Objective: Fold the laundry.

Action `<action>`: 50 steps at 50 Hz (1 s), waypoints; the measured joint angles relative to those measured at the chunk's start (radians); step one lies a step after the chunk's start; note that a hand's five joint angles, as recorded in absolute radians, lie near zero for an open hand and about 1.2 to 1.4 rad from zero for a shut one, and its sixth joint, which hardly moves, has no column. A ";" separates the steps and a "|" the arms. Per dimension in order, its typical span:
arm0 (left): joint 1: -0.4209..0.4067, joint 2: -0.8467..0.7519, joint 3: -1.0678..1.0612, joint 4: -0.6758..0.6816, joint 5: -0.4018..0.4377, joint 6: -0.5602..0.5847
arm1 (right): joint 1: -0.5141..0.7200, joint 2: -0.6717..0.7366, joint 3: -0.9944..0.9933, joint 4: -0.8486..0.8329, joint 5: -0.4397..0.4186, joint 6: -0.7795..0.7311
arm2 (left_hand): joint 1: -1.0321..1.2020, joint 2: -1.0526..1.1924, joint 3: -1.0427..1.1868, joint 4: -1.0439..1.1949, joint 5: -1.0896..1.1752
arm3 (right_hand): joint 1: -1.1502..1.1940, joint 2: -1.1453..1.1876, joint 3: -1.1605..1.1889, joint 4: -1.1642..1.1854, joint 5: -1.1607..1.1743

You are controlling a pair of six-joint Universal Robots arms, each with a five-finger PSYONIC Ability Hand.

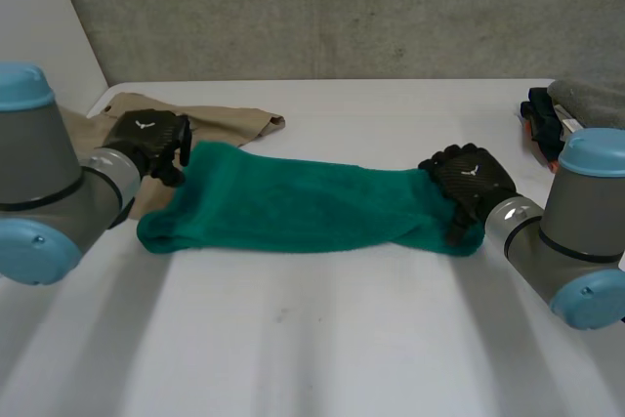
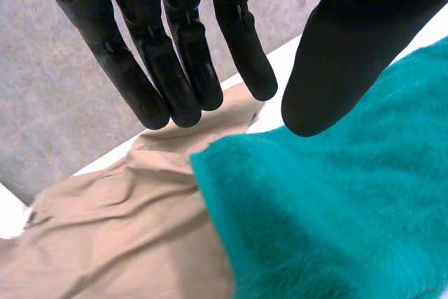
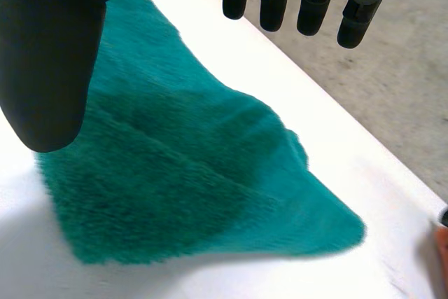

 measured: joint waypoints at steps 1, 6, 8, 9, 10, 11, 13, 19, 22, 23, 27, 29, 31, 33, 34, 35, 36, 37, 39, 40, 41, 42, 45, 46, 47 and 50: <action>0.003 0.008 -0.001 -0.015 -0.001 0.030 | -0.001 0.004 -0.005 -0.002 0.009 -0.001 | -0.025 -0.027 -0.023 -0.023 -0.022 | 0.000 0.000 0.000 0.000 0.000; 0.009 0.001 -0.005 -0.102 -0.014 0.223 | -0.009 0.037 -0.034 0.002 0.036 -0.021 | -0.237 -0.234 -0.231 -0.233 -0.231 | 0.000 0.000 0.000 0.000 0.000; 0.010 -0.023 -0.005 -0.141 -0.031 0.318 | -0.013 0.056 -0.050 0.011 0.042 -0.034 | -0.284 -0.283 -0.280 -0.288 -0.288 | 0.000 0.000 0.000 0.000 0.000; 0.009 -0.042 -0.002 -0.159 -0.045 0.368 | -0.015 0.069 -0.061 0.020 0.045 -0.042 | -0.338 -0.346 -0.346 -0.348 -0.353 | 0.002 0.004 0.003 0.002 0.001; 0.008 -0.054 0.000 -0.167 -0.054 0.393 | -0.017 0.075 -0.067 0.026 0.047 -0.046 | -0.369 -0.373 -0.373 -0.377 -0.384 | 0.004 0.008 0.007 0.002 0.006; 0.006 -0.065 0.003 -0.173 -0.062 0.410 | -0.017 0.080 -0.071 0.031 0.048 -0.050 | -0.395 -0.401 -0.401 -0.403 -0.408 | 0.006 0.019 0.017 0.006 0.012; 0.002 -0.094 0.010 -0.179 -0.078 0.435 | -0.019 0.094 -0.081 0.045 0.051 -0.059 | -0.471 -0.471 -0.469 -0.483 -0.487 | 0.089 0.119 0.113 0.101 0.106; -0.018 -0.159 0.027 -0.169 -0.082 0.425 | -0.018 0.112 -0.087 0.058 0.051 -0.074 | -0.566 -0.582 -0.580 -0.588 -0.596 | 0.781 0.806 0.784 0.760 0.747; -0.030 -0.194 0.038 -0.153 -0.076 0.414 | -0.017 0.103 -0.079 0.049 0.041 -0.075 | -0.389 -0.427 -0.427 -0.428 -0.428 | 0.887 0.973 0.969 0.972 0.933; -0.031 -0.197 0.040 -0.150 -0.075 0.414 | -0.017 0.099 -0.077 0.047 0.038 -0.073 | -0.389 -0.427 -0.427 -0.428 -0.428 | 0.887 0.973 0.970 0.974 0.933; -0.038 -0.202 0.051 -0.129 -0.078 0.409 | -0.016 0.051 -0.053 0.034 0.011 -0.060 | 0.202 0.225 0.217 0.225 0.193 | 0.887 0.973 0.971 0.977 0.933; -0.038 -0.187 0.053 -0.122 -0.081 0.405 | -0.015 0.020 -0.040 0.032 -0.002 -0.053 | 0.202 0.242 0.233 0.240 0.194 | 0.887 0.973 0.971 0.977 0.933; -0.037 -0.172 0.052 -0.120 -0.082 0.400 | -0.015 -0.003 -0.033 0.035 -0.008 -0.051 | 0.202 0.242 0.233 0.240 0.194 | 0.887 0.973 0.971 0.977 0.933; -0.036 -0.113 0.043 -0.120 -0.082 0.376 | -0.016 -0.062 -0.024 0.051 -0.018 -0.051 | 0.202 0.242 0.233 0.240 0.194 | 0.887 0.973 0.971 0.977 0.933; -0.034 -0.061 0.034 -0.123 -0.079 0.351 | -0.018 -0.110 -0.022 0.071 -0.026 -0.052 | 0.202 0.242 0.233 0.240 0.194 | 0.887 0.973 0.971 0.977 0.933; -0.033 -0.022 0.027 -0.127 -0.077 0.331 | -0.022 -0.141 -0.024 0.086 -0.029 -0.053 | 0.202 0.242 0.233 0.240 0.194 | 0.887 0.973 0.971 0.977 0.933; -0.031 0.022 0.020 -0.132 -0.074 0.308 | -0.027 -0.175 -0.027 0.105 -0.035 -0.054 | 0.202 0.242 0.233 0.240 0.194 | 0.887 0.973 0.971 0.977 0.933; -0.029 0.067 0.013 -0.138 -0.070 0.283 | -0.031 -0.199 -0.032 0.120 -0.039 -0.054 | 0.202 0.242 0.233 0.240 0.194 | 0.887 0.973 0.971 0.977 0.933; -0.021 0.166 0.003 -0.151 -0.056 0.227 | -0.044 -0.260 -0.052 0.161 -0.051 -0.054 | 0.202 0.242 0.233 0.240 0.194 | 0.887 0.973 0.973 0.978 0.933; -0.017 0.203 0.001 -0.156 -0.047 0.204 | -0.052 -0.291 -0.071 0.188 -0.059 -0.052 | 0.202 0.242 0.233 0.240 0.194 | 0.887 0.973 0.973 0.978 0.933; -0.012 0.239 -0.001 -0.162 -0.036 0.180 | -0.057 -0.309 -0.089 0.206 -0.064 -0.050 | 0.202 0.243 0.233 0.240 0.194 | 0.887 0.973 0.973 0.978 0.933; -0.009 0.265 0.000 -0.166 -0.023 0.158 | -0.061 -0.319 -0.109 0.220 -0.068 -0.047 | 0.202 0.243 0.233 0.241 0.194 | 0.887 0.973 0.973 0.978 0.933; -0.002 0.302 0.006 -0.175 0.016 0.108 | -0.067 -0.319 -0.167 0.252 -0.072 -0.037 | 0.201 0.243 0.233 0.241 0.194 | 0.887 0.973 0.973 0.978 0.933; -0.001 0.300 0.011 -0.177 0.029 0.093 | -0.067 -0.307 -0.193 0.260 -0.071 -0.034 | 0.202 0.243 0.235 0.241 0.194 | 0.887 0.973 0.973 0.978 0.933; 0.000 0.294 0.015 -0.178 0.035 0.085 | -0.067 -0.297 -0.209 0.264 -0.068 -0.032 | 0.202 0.244 0.235 0.241 0.194 | 0.887 0.973 0.973 0.978 0.933; -0.003 0.241 0.040 -0.181 0.048 0.066 | -0.060 -0.231 -0.275 0.273 -0.050 -0.027 | 0.202 0.244 0.235 0.241 0.194 | 0.887 0.973 0.973 0.978 0.933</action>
